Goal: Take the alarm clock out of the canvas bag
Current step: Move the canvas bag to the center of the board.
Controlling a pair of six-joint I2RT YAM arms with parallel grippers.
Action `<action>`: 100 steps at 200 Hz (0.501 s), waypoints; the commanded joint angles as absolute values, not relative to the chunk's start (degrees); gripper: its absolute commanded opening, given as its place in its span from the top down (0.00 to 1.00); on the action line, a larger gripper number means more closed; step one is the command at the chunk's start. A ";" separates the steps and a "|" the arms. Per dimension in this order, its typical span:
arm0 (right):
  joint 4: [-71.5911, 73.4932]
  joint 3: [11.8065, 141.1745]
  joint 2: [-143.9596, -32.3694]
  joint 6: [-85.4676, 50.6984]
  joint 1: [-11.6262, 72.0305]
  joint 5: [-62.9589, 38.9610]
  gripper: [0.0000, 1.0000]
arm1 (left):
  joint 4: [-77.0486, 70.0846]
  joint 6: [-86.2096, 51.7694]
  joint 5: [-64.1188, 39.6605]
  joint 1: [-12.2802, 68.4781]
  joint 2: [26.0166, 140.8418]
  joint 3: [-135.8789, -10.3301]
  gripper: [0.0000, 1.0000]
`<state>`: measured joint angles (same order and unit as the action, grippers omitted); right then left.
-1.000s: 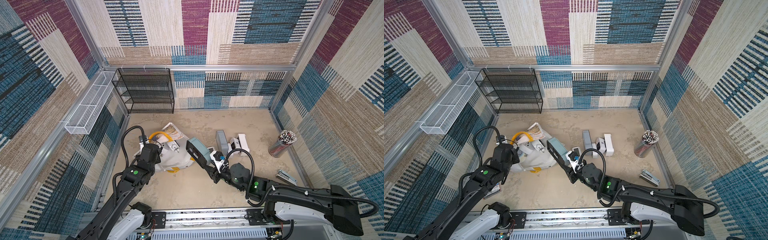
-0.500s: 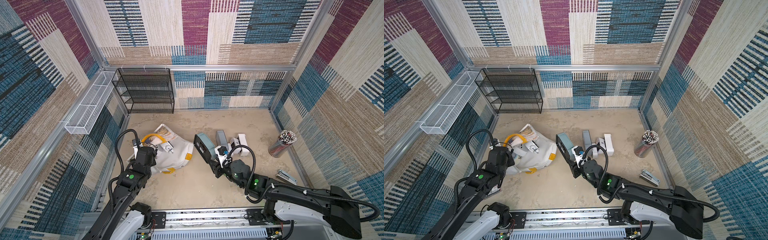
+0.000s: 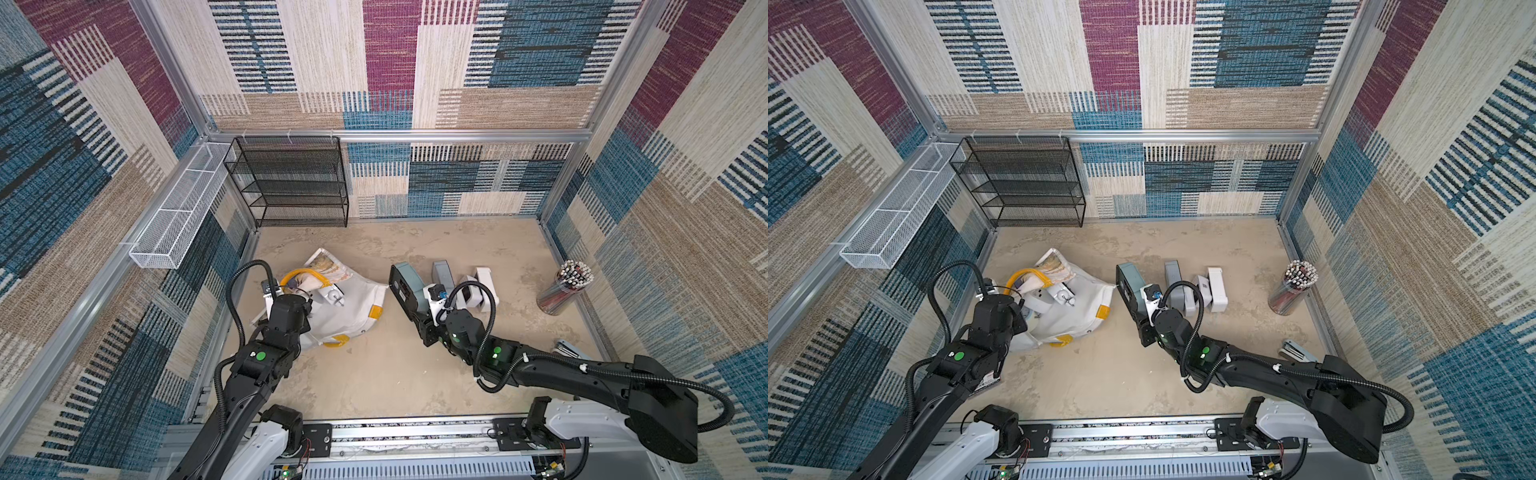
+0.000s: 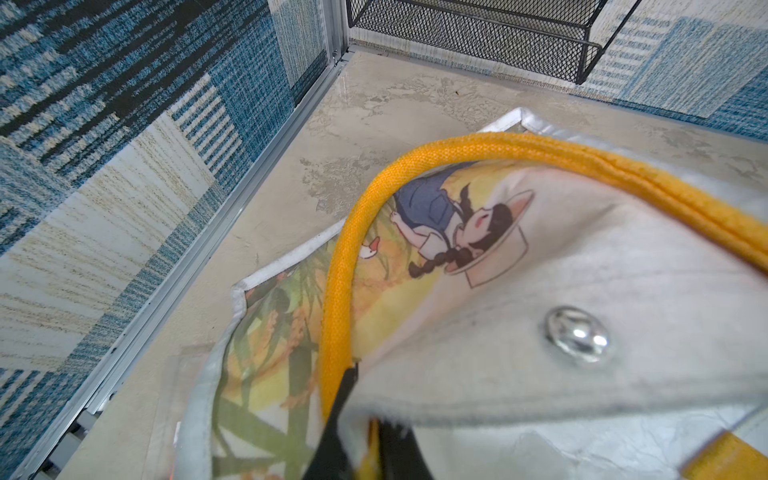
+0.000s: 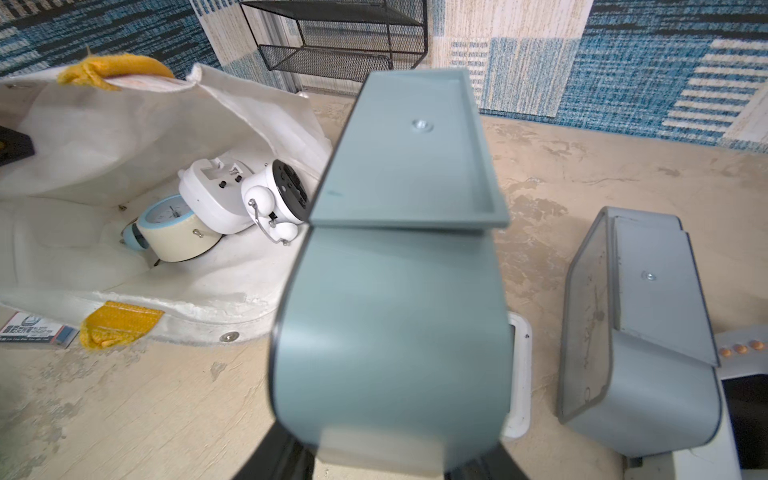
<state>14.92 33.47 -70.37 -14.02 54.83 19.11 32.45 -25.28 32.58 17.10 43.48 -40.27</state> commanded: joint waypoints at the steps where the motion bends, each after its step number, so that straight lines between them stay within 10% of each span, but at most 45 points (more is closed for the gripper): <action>1: 16.98 34.69 -71.46 -16.16 54.01 20.32 0.76 | 34.72 -25.43 33.15 16.84 43.35 -40.20 1.00; 100: 15.82 39.06 -79.79 -19.20 51.50 18.65 0.76 | 34.38 -25.22 32.52 16.78 43.15 -40.16 1.00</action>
